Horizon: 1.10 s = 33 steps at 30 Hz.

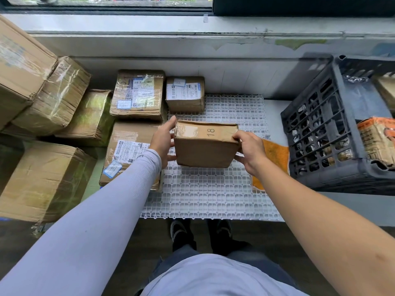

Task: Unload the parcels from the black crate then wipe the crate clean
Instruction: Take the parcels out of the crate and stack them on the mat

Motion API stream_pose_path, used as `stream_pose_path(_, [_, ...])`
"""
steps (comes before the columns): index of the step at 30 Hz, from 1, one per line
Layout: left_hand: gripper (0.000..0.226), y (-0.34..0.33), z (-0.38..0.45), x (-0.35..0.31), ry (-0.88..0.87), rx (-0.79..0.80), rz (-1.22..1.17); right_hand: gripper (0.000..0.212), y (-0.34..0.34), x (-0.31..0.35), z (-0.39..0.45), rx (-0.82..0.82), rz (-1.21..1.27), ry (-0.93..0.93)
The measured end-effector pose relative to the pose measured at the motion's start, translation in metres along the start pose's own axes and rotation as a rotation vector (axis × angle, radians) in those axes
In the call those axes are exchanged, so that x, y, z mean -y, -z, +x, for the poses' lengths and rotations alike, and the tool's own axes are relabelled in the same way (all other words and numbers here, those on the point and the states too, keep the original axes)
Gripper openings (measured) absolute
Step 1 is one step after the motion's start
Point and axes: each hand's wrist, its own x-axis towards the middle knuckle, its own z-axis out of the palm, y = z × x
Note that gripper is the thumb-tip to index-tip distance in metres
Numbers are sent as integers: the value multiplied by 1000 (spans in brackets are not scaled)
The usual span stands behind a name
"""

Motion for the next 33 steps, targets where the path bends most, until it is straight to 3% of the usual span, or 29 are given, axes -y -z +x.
stream_pose_path(4, [56, 0, -5, -3, 15, 1, -29, 14, 1, 2, -6, 25, 28, -19])
stream_pose_path(8, [61, 4, -7, -4, 18, -13, -65, 44, 9, 4, -5, 53, 110, -101])
stream_pose_path(16, [52, 10, -6, -8, 41, 7, -97, 52, 14, 15, -3, 40, 90, -139])
stream_pose_path(29, [58, 10, 3, 14, 83, 46, -7, 50, 16, 2, 3, 79, 0, -137])
stream_pose_path(33, [60, 10, 4, 23, 124, 52, 12, 37, 14, -7, -1, 91, -40, -143])
